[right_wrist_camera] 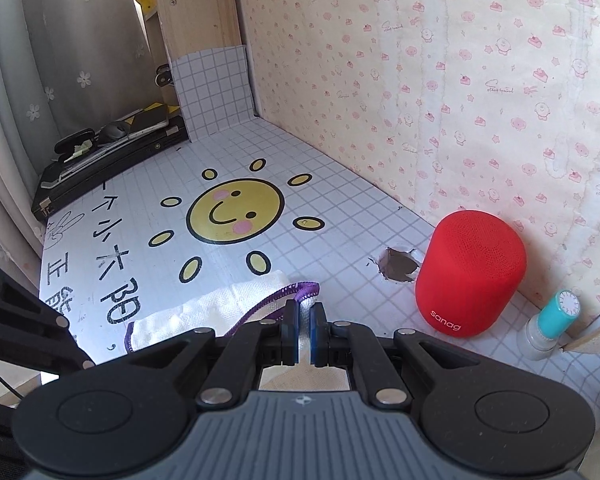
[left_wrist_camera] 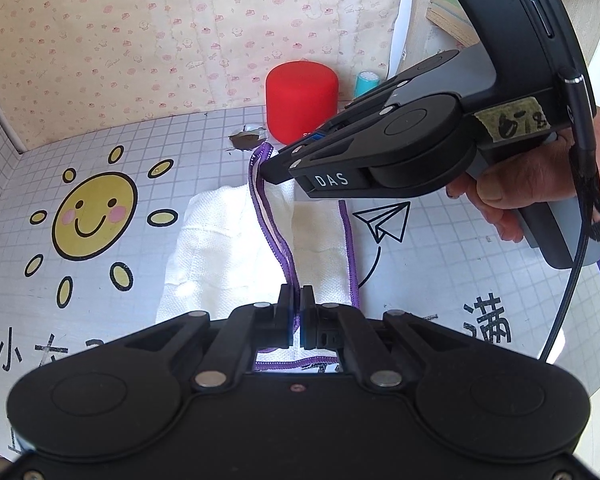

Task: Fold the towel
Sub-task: 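Carry the lifted towel edge over the rest of the towel with both grippers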

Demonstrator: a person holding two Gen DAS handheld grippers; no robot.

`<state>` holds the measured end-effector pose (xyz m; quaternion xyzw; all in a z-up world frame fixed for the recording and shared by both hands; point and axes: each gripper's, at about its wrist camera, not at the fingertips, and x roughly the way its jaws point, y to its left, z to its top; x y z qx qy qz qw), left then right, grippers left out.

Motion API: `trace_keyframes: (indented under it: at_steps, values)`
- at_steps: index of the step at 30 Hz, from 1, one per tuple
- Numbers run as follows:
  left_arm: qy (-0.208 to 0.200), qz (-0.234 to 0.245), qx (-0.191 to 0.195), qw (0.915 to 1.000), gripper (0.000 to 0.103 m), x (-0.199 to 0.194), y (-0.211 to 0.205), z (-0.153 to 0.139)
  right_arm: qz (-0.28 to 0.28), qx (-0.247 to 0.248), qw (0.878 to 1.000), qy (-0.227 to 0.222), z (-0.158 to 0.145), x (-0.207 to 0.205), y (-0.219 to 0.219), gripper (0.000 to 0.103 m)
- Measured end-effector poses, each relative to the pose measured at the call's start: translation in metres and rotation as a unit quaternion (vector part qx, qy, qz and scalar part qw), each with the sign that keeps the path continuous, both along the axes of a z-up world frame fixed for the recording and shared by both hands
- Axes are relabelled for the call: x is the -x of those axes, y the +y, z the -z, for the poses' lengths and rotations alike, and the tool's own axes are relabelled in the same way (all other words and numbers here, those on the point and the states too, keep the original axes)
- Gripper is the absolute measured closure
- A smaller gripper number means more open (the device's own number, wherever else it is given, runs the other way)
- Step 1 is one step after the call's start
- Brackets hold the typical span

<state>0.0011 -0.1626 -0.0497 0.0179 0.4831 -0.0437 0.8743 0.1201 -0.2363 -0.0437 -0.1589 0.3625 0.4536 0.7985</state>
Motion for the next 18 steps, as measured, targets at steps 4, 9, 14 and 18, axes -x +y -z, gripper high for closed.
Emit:
trace_keyframes:
  at_steps: [4, 9, 14, 18]
  values:
    - [0.002, -0.001, -0.002, 1.0, 0.1, 0.0, -0.001, 0.003, -0.004, 0.003, 1.0, -0.001, 0.001, 0.0, -0.001, 0.099]
    - [0.005, -0.003, -0.006, 1.0, 0.1, -0.001, -0.002, 0.007, -0.005, 0.004, 1.0, -0.002, 0.003, 0.001, -0.002, 0.099]
    - [0.009, 0.002, -0.015, 0.9999, 0.1, 0.0, -0.005, 0.012, -0.004, 0.008, 1.0, 0.002, 0.009, 0.002, -0.005, 0.099]
    - [0.013, 0.004, -0.018, 0.9997, 0.1, 0.001, -0.007, 0.016, 0.0, 0.011, 1.0, 0.007, 0.015, 0.001, -0.008, 0.098]
